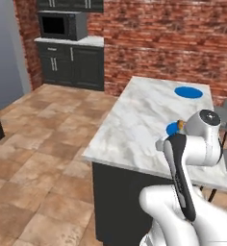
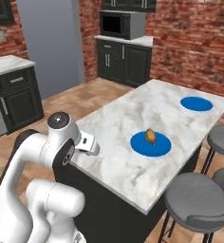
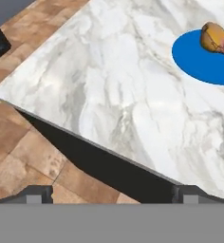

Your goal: Take the chicken drumsticks from the pan and place one on each plate on the dining counter.

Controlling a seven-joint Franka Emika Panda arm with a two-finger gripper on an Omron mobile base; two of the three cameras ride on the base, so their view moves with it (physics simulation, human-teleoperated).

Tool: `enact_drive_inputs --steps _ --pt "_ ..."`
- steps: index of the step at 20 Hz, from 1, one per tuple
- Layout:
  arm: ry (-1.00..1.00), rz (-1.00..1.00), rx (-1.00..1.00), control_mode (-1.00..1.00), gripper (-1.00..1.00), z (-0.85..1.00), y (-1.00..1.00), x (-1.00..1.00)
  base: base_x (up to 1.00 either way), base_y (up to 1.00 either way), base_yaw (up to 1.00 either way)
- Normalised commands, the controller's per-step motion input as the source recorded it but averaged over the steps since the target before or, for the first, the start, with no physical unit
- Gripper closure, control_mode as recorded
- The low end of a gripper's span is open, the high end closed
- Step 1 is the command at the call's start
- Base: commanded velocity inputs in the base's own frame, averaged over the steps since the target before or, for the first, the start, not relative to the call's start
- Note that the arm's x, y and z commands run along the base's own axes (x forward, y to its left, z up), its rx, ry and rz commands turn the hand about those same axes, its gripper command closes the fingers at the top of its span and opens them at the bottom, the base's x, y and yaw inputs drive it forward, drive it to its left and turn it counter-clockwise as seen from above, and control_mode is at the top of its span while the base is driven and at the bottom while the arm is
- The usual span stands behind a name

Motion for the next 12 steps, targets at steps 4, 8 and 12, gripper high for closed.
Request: enact_drive_inputs --steps 4,8,12 --pt "0.0 0.0 0.0 1.0 -1.0 0.0 0.0 0.0 -0.19 0.42 0.56" --pt "0.0 0.0 0.0 1.0 -1.0 0.0 0.0 0.0 -0.03 0.44 0.69" --pt "0.0 0.0 0.0 1.0 -1.0 0.0 0.0 0.0 0.0 0.43 0.74"
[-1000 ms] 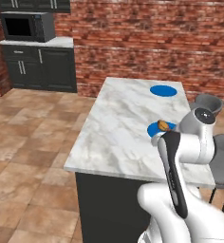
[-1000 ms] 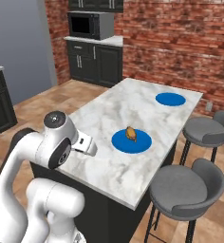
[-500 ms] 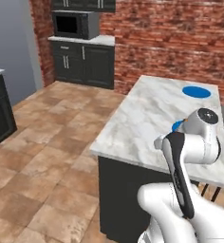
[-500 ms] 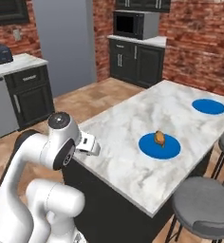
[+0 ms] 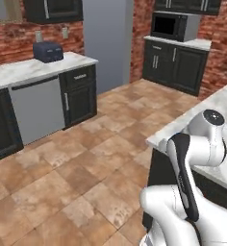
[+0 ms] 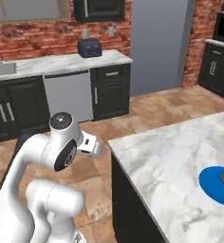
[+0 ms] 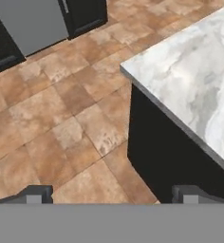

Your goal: Take the chicken drumsticks from the pan and place one on each plate on the dining counter.

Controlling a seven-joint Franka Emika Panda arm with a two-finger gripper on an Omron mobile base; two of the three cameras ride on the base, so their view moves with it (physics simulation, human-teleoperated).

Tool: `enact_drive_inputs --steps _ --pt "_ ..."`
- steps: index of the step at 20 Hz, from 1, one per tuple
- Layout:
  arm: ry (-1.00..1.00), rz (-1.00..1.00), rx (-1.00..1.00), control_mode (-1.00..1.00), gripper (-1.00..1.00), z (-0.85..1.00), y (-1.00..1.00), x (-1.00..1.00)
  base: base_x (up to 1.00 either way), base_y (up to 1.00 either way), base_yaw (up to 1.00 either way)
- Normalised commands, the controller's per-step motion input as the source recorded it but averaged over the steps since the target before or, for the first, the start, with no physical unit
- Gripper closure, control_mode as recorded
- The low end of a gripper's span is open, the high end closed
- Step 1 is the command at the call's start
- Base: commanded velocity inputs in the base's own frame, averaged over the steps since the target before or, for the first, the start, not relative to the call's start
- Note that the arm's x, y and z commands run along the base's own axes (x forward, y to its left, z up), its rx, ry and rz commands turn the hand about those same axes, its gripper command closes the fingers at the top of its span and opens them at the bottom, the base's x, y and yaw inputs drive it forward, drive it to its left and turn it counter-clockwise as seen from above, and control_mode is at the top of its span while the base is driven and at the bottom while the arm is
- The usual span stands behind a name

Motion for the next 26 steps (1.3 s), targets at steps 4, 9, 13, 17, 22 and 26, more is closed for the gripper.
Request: enact_drive_inputs --steps 4,9,13,17,22,26 --pt "0.0 0.0 0.0 1.0 -1.0 0.0 0.0 0.0 0.0 0.46 0.77" --pt "0.0 0.0 0.0 1.0 -1.0 0.0 0.0 0.0 0.0 0.54 0.71" --pt "0.0 0.0 0.0 1.0 -1.0 0.0 0.0 0.0 0.26 0.5 0.53" --pt "0.0 0.0 0.0 1.0 -1.0 0.0 0.0 0.0 0.84 0.12 0.34" --pt "0.0 0.0 0.0 1.0 -1.0 0.0 0.0 0.0 1.0 0.0 0.24" --pt "0.0 0.0 0.0 1.0 -1.0 0.0 0.0 0.0 1.0 0.0 0.33"
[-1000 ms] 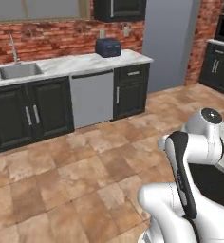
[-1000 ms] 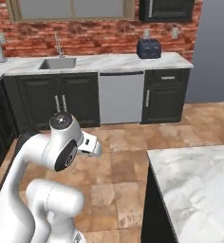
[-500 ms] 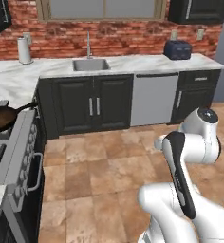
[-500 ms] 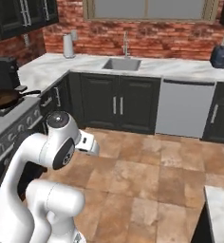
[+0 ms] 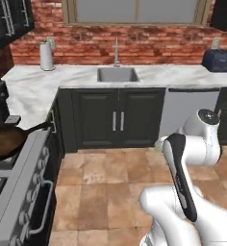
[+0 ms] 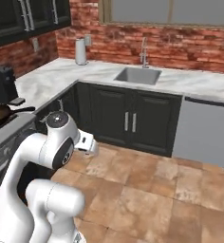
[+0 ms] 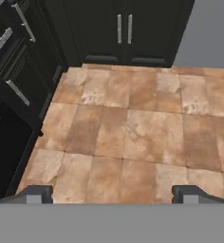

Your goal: Take the chicken drumsticks from the pan and place one on each plate on the dining counter.

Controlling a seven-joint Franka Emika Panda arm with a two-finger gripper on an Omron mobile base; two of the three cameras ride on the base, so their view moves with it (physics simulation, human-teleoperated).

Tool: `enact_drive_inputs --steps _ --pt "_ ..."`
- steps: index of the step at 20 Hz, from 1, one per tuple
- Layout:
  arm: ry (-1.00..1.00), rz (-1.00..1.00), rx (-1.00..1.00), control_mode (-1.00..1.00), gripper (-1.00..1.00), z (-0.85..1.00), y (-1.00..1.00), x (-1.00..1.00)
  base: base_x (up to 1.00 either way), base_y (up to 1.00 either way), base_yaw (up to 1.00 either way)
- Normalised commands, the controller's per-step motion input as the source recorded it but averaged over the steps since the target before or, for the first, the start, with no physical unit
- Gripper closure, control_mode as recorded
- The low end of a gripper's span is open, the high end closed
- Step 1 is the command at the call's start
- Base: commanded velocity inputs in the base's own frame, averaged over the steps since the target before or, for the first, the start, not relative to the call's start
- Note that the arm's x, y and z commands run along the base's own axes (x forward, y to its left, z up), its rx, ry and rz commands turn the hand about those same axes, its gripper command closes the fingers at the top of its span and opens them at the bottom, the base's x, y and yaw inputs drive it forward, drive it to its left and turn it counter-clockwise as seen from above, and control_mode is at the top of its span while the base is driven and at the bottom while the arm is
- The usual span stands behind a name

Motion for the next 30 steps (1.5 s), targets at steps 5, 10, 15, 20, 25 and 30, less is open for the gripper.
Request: enact_drive_inputs --steps 5,10,15,20,25,30 --pt "0.0 0.0 0.0 1.0 -1.0 0.0 0.0 0.0 0.85 0.0 0.48" --pt "0.0 0.0 0.0 1.0 -1.0 0.0 0.0 0.0 0.52 0.01 0.58" --pt "0.0 0.0 0.0 1.0 -1.0 0.0 0.0 0.0 0.45 0.03 0.59" --pt "0.0 0.0 0.0 1.0 -1.0 0.0 0.0 0.0 0.57 0.0 0.55" --pt "0.0 0.0 0.0 1.0 -1.0 0.0 0.0 0.0 0.65 0.0 0.5" --pt "0.0 0.0 0.0 1.0 -1.0 0.0 0.0 0.0 0.6 0.0 0.5"
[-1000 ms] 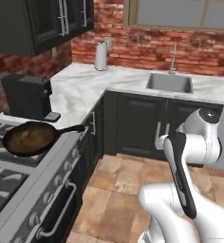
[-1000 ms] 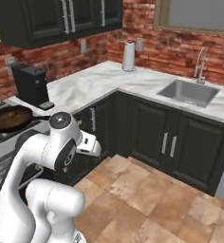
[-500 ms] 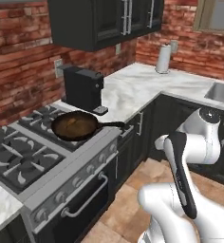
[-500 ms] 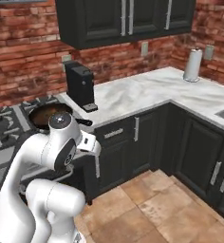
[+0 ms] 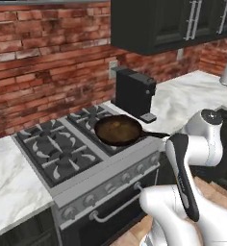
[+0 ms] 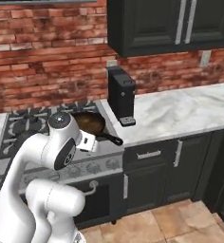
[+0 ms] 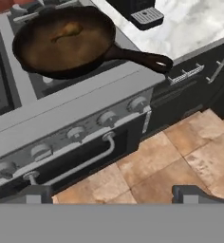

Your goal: Take the chicken drumsticks from the pan and place one on each plate on the dining counter.

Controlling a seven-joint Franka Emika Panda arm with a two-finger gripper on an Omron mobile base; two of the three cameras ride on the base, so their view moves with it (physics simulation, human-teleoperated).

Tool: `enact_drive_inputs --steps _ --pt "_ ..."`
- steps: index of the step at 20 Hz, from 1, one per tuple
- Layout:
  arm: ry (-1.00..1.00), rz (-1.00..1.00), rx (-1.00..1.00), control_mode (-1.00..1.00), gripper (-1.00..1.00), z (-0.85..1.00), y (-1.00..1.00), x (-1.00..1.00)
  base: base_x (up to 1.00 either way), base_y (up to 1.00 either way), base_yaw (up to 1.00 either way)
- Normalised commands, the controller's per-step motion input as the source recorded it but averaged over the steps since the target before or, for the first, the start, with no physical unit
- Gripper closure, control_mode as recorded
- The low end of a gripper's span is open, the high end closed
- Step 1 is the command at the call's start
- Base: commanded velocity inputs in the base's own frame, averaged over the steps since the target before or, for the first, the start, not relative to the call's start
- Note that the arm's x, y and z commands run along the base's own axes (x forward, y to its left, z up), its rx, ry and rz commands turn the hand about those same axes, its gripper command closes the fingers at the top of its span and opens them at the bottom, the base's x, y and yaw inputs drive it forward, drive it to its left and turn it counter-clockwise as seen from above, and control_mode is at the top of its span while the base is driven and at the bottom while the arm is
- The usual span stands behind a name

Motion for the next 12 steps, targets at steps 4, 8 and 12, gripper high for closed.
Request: enact_drive_inputs --steps 4,8,12 --pt "0.0 0.0 0.0 1.0 -1.0 0.0 0.0 0.0 0.54 -0.21 0.46" --pt "0.0 0.0 0.0 1.0 -1.0 0.0 0.0 0.0 0.34 -0.56 0.43" --pt "0.0 0.0 0.0 1.0 -1.0 0.0 0.0 0.0 0.31 -0.61 0.39"
